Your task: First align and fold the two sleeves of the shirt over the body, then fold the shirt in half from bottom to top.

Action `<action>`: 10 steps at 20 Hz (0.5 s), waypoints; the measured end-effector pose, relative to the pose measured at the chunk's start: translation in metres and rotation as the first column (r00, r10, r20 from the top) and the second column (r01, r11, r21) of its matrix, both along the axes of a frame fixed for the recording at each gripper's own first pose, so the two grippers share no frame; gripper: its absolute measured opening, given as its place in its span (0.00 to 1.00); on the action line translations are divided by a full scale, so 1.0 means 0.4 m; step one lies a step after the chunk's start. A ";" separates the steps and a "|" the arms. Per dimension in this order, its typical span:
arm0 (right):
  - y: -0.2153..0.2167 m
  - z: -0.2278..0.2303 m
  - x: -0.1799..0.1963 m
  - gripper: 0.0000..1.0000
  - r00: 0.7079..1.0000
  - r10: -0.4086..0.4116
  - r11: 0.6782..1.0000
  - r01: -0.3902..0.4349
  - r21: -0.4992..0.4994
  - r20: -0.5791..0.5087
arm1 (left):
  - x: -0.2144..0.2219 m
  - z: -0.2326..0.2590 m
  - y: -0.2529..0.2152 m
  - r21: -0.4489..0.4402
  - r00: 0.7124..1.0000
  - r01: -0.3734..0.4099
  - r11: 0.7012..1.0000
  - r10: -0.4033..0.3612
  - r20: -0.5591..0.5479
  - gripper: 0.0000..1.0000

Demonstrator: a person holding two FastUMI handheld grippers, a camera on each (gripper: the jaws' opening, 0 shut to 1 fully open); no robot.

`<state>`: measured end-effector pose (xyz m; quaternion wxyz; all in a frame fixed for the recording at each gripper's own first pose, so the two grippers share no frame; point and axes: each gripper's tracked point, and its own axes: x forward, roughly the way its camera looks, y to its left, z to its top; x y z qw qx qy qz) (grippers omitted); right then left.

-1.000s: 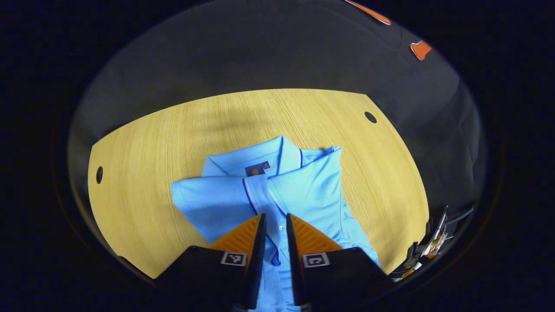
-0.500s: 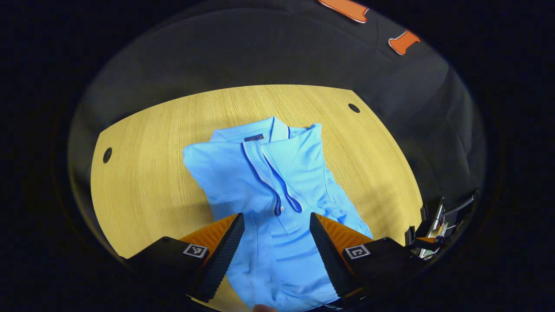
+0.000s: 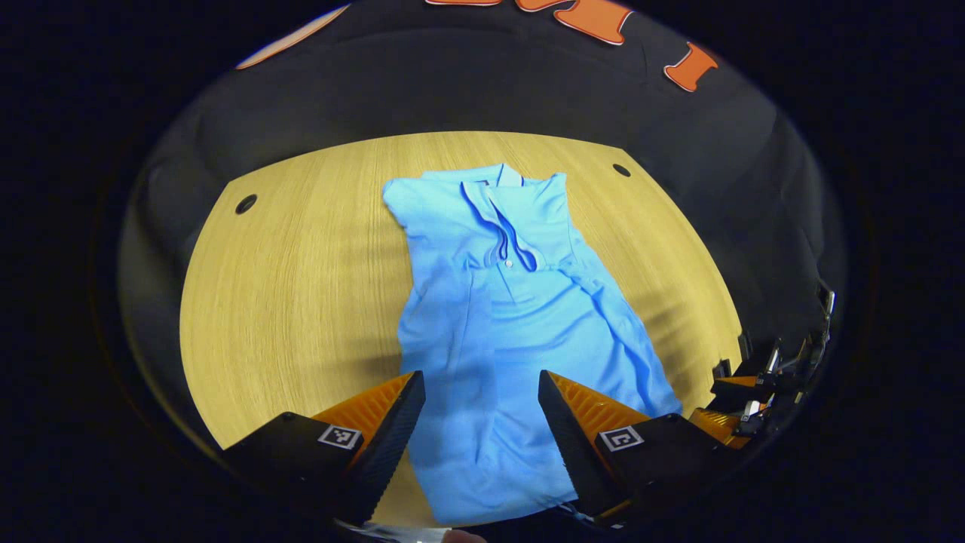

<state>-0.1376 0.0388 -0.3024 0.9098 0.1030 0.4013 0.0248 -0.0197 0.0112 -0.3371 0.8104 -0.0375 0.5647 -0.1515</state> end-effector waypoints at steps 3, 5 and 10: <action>0.011 -0.035 -0.028 0.98 0.999 0.044 0.999 -0.044 -0.011 -0.017 | -0.107 -0.014 0.021 0.017 1.000 -0.013 1.000 0.013 -0.016 1.00; 0.024 -0.062 -0.046 0.98 0.997 0.068 0.998 -0.068 0.001 -0.032 | -0.172 -0.032 0.036 0.031 0.999 -0.022 0.999 0.023 -0.030 1.00; 0.061 -0.106 -0.062 0.98 0.991 0.134 0.991 -0.134 0.016 -0.020 | -0.318 -0.085 0.075 0.070 0.998 -0.009 0.997 0.013 -0.062 0.99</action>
